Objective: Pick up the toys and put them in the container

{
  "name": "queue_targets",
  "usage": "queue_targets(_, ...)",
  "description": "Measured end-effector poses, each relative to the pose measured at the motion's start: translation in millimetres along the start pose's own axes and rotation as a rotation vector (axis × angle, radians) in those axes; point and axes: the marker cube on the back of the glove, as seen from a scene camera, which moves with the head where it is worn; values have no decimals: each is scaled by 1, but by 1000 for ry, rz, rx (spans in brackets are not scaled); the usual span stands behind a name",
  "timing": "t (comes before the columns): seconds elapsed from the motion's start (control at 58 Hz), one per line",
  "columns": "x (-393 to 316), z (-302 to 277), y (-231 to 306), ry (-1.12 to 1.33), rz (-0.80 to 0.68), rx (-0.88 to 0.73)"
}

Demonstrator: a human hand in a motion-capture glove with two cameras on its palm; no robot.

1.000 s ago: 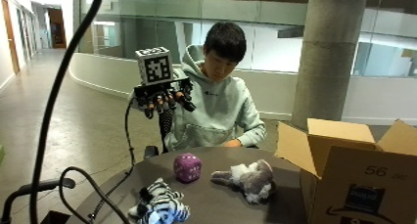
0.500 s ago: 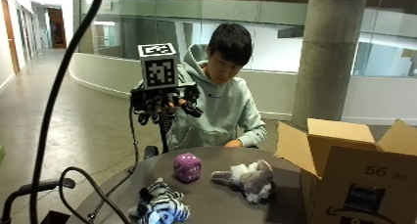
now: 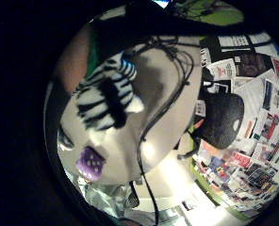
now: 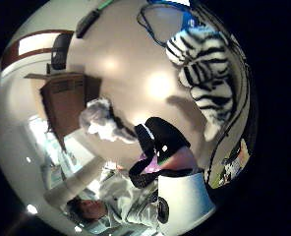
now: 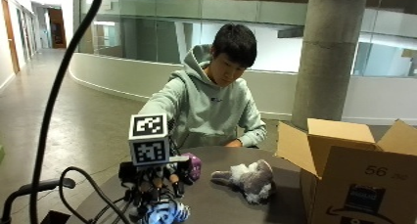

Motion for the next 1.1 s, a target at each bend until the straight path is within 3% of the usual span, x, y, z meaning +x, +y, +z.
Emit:
queue_targets(0.293,10,54,-31,-57,68,176)
queue_targets(0.689,-3,53,-13,-95,6,101)
queue_targets(0.879,-27,7,24,-90,-81,96)
queue_targets(1.103,-114,-119,97,-37,-299,130)
